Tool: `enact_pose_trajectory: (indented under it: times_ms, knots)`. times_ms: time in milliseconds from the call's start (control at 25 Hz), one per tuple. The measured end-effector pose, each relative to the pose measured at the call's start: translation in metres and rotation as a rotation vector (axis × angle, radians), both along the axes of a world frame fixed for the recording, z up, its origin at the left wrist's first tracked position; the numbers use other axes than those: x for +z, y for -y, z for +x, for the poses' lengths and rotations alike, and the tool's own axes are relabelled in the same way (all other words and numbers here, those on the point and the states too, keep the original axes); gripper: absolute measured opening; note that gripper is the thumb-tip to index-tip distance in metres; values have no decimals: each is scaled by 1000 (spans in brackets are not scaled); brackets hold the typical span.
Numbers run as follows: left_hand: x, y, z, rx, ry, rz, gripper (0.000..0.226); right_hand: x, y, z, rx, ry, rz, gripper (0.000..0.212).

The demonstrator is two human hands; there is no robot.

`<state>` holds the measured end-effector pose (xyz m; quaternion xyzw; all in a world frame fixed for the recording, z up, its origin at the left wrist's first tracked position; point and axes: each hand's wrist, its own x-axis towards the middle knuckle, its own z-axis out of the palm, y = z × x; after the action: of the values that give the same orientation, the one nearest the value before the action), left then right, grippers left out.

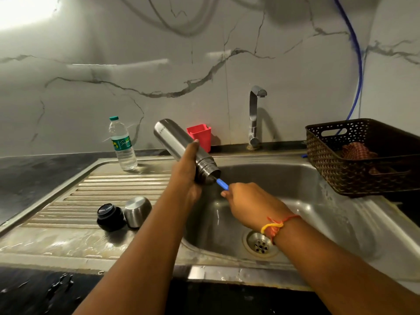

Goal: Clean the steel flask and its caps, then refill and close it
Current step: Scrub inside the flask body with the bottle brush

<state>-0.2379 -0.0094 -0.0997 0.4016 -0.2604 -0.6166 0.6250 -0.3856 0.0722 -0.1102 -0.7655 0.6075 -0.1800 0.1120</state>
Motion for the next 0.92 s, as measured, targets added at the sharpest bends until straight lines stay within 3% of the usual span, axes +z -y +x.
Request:
enact_pose_trajectory:
  times_ms: [240,400,600,680,840,920]
  knots:
    - [6,-3,-7,-37,-67,-7,42,3,3,-12,17,200,99,32]
    - [5,-2,-2,-1,-20,47,48,-7,8,-8,-28,202,5,28]
    - [4,1,6,18,84,137,47,-10,11,-20,-157,1,-257,27]
    - [5,1,10,-19,39,180,50,-8,8,-21,-170,-99,-309,28]
    - [7,3,16,-7,-140,191,79,-5,4,-8,-46,-293,-398,27]
    - [6,2,19,5,-130,215,79,-6,-1,6,18,-234,-320,25]
